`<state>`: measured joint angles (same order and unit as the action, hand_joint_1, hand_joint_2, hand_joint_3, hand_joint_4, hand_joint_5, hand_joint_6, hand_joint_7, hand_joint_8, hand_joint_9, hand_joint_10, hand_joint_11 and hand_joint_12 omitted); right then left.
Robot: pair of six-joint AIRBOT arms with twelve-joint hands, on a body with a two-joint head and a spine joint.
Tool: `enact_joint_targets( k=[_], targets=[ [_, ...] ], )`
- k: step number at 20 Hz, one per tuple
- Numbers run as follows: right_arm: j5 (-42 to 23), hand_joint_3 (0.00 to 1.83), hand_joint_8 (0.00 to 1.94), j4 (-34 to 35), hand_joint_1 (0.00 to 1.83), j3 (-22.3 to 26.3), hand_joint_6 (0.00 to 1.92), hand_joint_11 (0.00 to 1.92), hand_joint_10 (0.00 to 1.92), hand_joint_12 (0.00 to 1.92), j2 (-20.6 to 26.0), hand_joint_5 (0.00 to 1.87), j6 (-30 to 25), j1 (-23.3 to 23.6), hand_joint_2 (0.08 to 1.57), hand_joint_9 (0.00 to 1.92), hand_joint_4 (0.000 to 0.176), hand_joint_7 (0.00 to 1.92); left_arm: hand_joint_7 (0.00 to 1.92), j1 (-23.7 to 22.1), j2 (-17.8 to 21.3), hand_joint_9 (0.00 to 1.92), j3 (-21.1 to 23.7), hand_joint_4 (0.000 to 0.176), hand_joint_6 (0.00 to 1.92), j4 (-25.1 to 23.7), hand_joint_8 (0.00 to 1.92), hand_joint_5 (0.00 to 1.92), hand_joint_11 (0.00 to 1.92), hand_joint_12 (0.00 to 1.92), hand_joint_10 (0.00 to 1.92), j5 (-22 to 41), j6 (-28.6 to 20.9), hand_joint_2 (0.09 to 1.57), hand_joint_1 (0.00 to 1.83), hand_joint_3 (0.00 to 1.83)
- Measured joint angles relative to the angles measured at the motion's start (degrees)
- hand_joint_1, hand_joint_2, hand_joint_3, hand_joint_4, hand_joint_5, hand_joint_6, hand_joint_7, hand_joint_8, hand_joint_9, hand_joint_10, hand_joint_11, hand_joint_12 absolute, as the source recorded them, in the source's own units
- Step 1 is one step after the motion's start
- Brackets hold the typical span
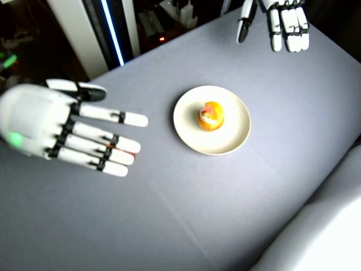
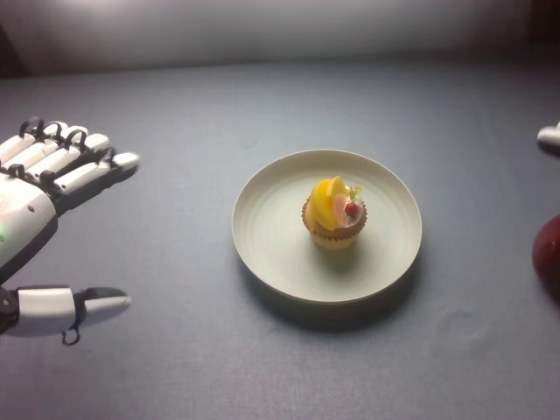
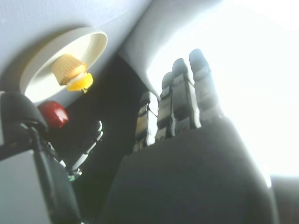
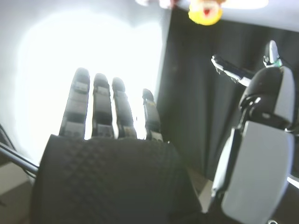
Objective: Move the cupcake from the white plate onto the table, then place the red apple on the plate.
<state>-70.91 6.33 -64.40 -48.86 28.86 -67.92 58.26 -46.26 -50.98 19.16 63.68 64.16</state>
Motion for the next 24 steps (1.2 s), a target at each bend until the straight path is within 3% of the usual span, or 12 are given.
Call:
enact_joint_targets(
  k=[4, 9, 10, 11, 12, 13, 14, 15, 16, 17, 18, 24],
  targets=[
    [0.4, 0.00, 0.00, -0.4, 0.59, -0.5, 0.00, 0.00, 0.01, 0.64, 0.0, 0.20, 0.0, 0.0, 1.03, 0.17, 0.075, 0.15, 0.13, -0.4, -0.8, 0.10, -0.8, 0.049, 0.01, 0.0, 0.00, 0.27, 0.00, 0.25, 0.01, -1.4, 0.1, 0.95, 0.59, 0.00],
    [0.5, 0.00, 0.00, -1.7, 0.66, -0.5, 0.00, 0.00, 0.00, 0.30, 0.0, 0.15, 0.0, 0.9, 1.03, 0.06, 0.087, 0.10, 0.13, -8.6, -5.5, 0.14, -5.7, 0.168, 0.00, -3.5, 0.00, 0.21, 0.00, 0.53, 0.00, -7.1, -0.1, 0.94, 0.61, 0.00],
    [0.2, 0.00, 0.00, -2.3, 0.67, -0.5, 0.00, 0.01, 0.00, 0.30, 0.0, 0.14, 0.0, 1.5, 1.01, 0.06, 0.090, 0.09, 0.12, -11.4, -7.4, 0.13, -7.7, 0.174, 0.00, -4.7, 0.00, 0.18, 0.00, 0.52, 0.00, -8.8, -0.9, 0.93, 0.66, 0.00],
    [-0.6, 0.00, 0.00, -2.7, 0.67, -0.5, 0.00, 0.00, 0.00, 0.28, 0.0, 0.12, 0.0, 1.7, 1.01, 0.05, 0.093, 0.06, 0.16, -14.6, -9.8, 0.17, -10.0, 0.176, 0.00, -6.6, 0.01, 0.16, 0.02, 0.53, 0.01, -10.9, -2.6, 0.92, 0.76, 0.00],
    [-1.5, 0.00, 0.00, -2.8, 0.63, -0.5, 0.00, 0.00, 0.00, 0.26, 0.0, 0.11, 0.0, 1.7, 0.99, 0.03, 0.116, 0.03, 0.20, -17.4, -12.3, 0.20, -12.2, 0.144, 0.00, -9.1, 0.01, 0.18, 0.03, 0.57, 0.01, -13.3, -4.3, 0.89, 0.85, 0.00],
    [-1.6, 0.00, 0.00, -2.7, 0.62, -0.5, 0.00, 0.00, 0.00, 0.26, 0.0, 0.10, 0.0, 1.7, 0.99, 0.03, 0.113, 0.03, 0.22, -19.6, -14.3, 0.22, -13.8, 0.127, 0.01, -10.9, 0.01, 0.20, 0.05, 0.59, 0.01, -16.2, -4.9, 0.87, 0.90, 0.00],
    [-1.7, 0.00, 0.00, -2.7, 0.66, -0.5, 0.00, 0.00, 0.00, 0.21, 0.0, 0.08, 0.0, 1.7, 0.99, 0.02, 0.096, 0.02, 0.20, -22.0, -16.4, 0.21, -15.1, 0.133, 0.00, -12.8, 0.00, 0.19, 0.01, 0.66, 0.00, -19.2, -5.2, 0.88, 0.86, 0.00],
    [-1.8, 0.00, 0.00, -2.6, 0.68, -0.5, 0.00, 0.00, 0.00, 0.23, 0.0, 0.05, 0.0, 1.7, 0.95, 0.00, 0.134, 0.00, 0.20, -24.0, -18.4, 0.22, -16.2, 0.104, 0.00, -14.3, 0.00, 0.20, 0.00, 0.69, 0.00, -21.5, -5.3, 0.84, 0.94, 0.00],
    [-2.2, 0.00, 0.00, -2.7, 0.69, -0.5, 0.00, 0.02, 0.00, 0.25, 0.0, 0.04, 0.0, 1.7, 0.92, 0.00, 0.142, 0.00, 0.19, -25.4, -20.3, 0.23, -17.4, 0.086, 0.00, -15.4, 0.00, 0.20, 0.00, 0.70, 0.00, -22.8, -5.7, 0.84, 0.94, 0.00],
    [-2.4, 0.00, 0.00, -2.7, 0.71, -0.5, 0.00, 0.00, 0.00, 0.17, 0.0, 0.01, 0.0, 1.7, 0.88, 0.00, 0.146, 0.00, 0.15, -26.5, -22.3, 0.16, -18.9, 0.097, 0.01, -16.7, 0.01, 0.16, 0.00, 0.45, 0.02, -23.8, -6.0, 0.83, 0.91, 0.00],
    [-2.6, 0.00, 0.00, -2.6, 0.73, -0.5, 0.00, 0.00, 0.00, 0.11, 0.0, 0.00, 0.0, 1.7, 0.86, 0.00, 0.168, 0.00, 0.15, -27.5, -24.4, 0.17, -20.7, 0.098, 0.00, -17.4, 0.00, 0.15, 0.00, 0.50, 0.01, -25.9, -7.1, 0.83, 0.89, 0.00],
    [-3.1, 0.01, 0.00, -2.6, 0.82, -0.7, 0.00, 0.00, 0.00, 0.00, -0.2, 0.00, 0.0, 2.1, 0.89, 0.00, 0.176, 0.00, 0.18, -30.5, -28.6, 0.26, -24.0, 0.107, 0.01, -20.2, 0.00, 0.12, 0.00, 0.87, 0.00, -31.6, -7.5, 0.84, 0.83, 0.00]
  ],
)
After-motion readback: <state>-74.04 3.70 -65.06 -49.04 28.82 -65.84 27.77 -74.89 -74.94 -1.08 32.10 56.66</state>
